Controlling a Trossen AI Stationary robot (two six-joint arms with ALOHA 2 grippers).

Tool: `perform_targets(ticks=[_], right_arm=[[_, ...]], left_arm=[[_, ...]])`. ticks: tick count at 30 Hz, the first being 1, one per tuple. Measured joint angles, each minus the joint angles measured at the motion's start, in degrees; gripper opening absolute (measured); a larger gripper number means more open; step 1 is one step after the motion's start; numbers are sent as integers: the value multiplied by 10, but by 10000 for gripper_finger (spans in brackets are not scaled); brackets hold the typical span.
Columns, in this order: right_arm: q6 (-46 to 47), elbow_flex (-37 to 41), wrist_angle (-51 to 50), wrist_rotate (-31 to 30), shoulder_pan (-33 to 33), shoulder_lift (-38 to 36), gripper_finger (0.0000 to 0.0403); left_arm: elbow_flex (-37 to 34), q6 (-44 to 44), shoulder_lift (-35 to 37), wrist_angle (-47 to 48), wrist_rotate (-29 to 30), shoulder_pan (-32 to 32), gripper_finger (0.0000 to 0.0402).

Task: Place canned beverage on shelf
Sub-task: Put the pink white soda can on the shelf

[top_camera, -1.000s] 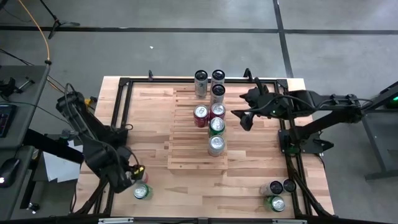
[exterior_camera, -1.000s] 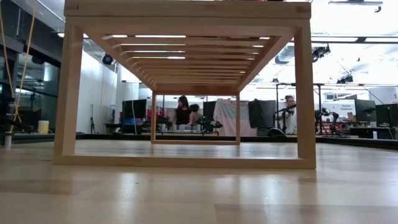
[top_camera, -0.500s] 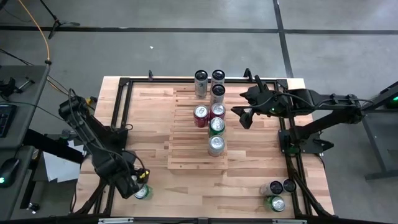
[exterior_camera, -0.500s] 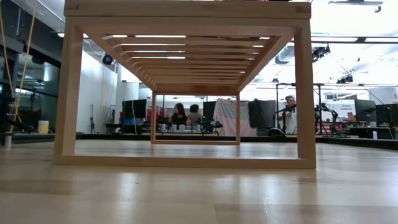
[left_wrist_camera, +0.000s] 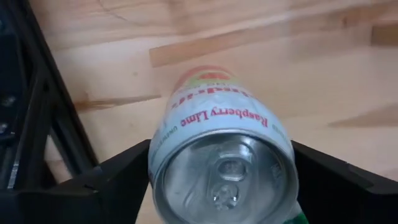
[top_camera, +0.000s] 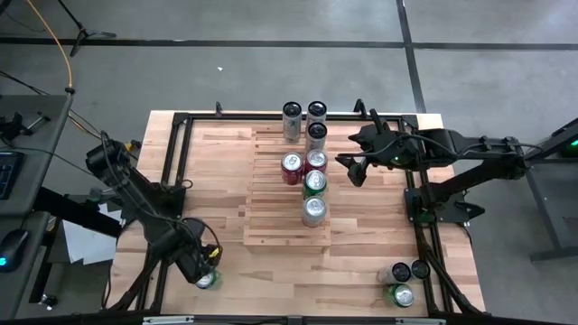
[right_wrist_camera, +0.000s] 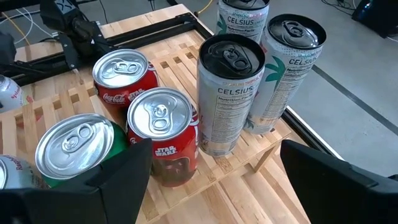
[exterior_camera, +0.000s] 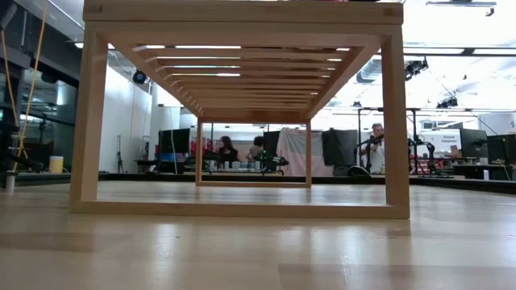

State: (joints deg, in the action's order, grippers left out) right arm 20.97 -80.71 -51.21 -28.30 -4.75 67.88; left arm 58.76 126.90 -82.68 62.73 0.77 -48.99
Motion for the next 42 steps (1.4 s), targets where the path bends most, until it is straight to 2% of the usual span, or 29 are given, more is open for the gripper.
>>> perform_targets(ticks=[4, 7, 15, 19, 22, 24, 27, 29, 37, 42], right_arm=[[-1, 0, 0, 0, 0, 0, 339], [0, 0, 0, 0, 0, 0, 339], [0, 0, 0, 0, 0, 0, 339], [0, 0, 0, 0, 0, 0, 339], [0, 0, 0, 0, 0, 0, 339], [1, 0, 0, 0, 0, 0, 339], [13, 0, 0, 0, 0, 0, 339], [17, 0, 0, 0, 0, 0, 339], [22, 0, 0, 0, -1, 0, 339], [22, 0, 4, 0, -1, 0, 339]], left_arm=[[3, -63, 28, 5, -26, 17, 274], [4, -106, 76, 5, -17, 38, 274], [12, -221, 247, 7, 69, 87, 274], [57, -299, 306, 3, 110, 104, 274], [107, -382, 328, -37, 161, 115, 274], [141, -474, 334, -92, 205, 120, 274], [182, -685, 329, -208, 258, 124, 274], [206, -826, 313, -251, 290, 123, 274], [328, -1246, 196, -170, 419, 130, 274], [385, -1530, 118, -120, 558, 131, 274]])
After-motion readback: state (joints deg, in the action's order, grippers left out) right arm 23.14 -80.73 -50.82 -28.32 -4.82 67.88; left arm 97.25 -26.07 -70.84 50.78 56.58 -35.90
